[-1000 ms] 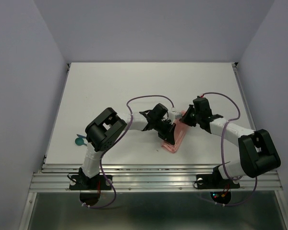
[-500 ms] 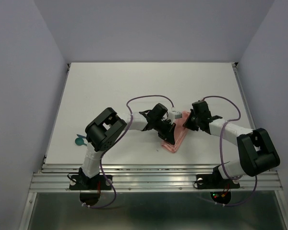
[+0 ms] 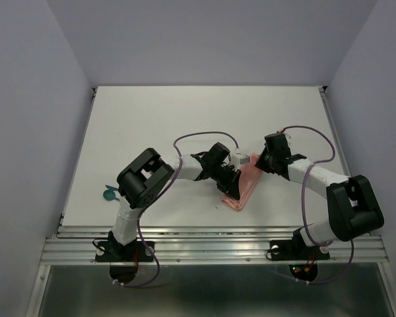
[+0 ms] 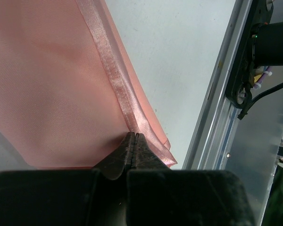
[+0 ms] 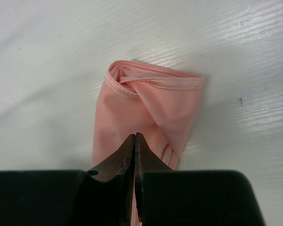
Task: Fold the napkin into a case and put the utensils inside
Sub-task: Turn over the smaller rectangle-folded napkin at the center of the board.
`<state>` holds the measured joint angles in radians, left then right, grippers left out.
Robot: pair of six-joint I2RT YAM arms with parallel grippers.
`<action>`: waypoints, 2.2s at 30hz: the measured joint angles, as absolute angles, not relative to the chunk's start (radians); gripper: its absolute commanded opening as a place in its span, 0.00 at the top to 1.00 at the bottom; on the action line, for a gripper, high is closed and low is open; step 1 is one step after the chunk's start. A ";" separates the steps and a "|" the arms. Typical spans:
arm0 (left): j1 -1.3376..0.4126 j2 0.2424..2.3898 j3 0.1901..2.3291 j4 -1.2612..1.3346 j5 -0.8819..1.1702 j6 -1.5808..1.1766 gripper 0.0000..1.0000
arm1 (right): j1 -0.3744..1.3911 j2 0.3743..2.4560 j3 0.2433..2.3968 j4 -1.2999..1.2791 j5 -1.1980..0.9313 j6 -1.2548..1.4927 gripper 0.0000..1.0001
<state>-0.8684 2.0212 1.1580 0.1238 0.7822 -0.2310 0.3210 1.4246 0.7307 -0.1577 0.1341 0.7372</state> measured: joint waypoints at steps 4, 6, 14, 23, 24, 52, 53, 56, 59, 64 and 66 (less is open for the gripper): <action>-0.868 2.020 1.158 0.123 0.781 -0.231 1.00 | 0.320 1.463 0.731 -0.158 0.149 0.737 0.94; -0.868 2.018 1.158 0.115 0.775 -0.230 0.93 | 0.320 1.484 0.730 -0.158 0.150 0.734 0.95; -0.868 1.924 1.199 -0.023 0.676 -0.187 0.57 | 0.320 1.499 0.731 -0.165 0.150 0.712 0.94; -0.868 1.827 1.291 -0.133 0.578 -0.123 0.53 | 0.320 1.421 0.792 -0.205 0.153 0.698 0.92; -0.869 1.827 1.293 -0.136 0.568 -0.121 0.54 | 0.319 1.411 0.798 -0.206 0.164 0.696 0.91; -1.203 2.122 1.656 -0.476 -0.170 -0.197 0.31 | -0.131 1.255 0.736 -0.286 0.166 0.643 0.24; -1.206 2.126 1.657 -0.481 -0.174 -0.198 0.32 | -0.133 1.255 0.736 -0.286 0.162 0.643 0.23; -1.220 2.143 1.668 -0.493 -0.192 -0.202 0.37 | -0.138 1.255 0.736 -0.286 0.154 0.643 0.23; -1.227 2.162 1.688 -0.500 -0.205 -0.205 0.43 | -0.138 1.255 0.736 -0.286 0.149 0.643 0.23; -1.232 2.190 1.703 -0.509 -0.226 -0.211 0.45 | -0.138 1.255 0.736 -0.286 0.141 0.643 0.22; -1.232 2.196 1.707 -0.517 -0.232 -0.213 0.45 | -0.138 1.255 0.736 -0.286 0.138 0.643 0.22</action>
<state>-1.2324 2.1963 1.7065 -0.5171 -0.2317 -0.2127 -0.1383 1.2552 0.7357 -0.2863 0.1379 0.6434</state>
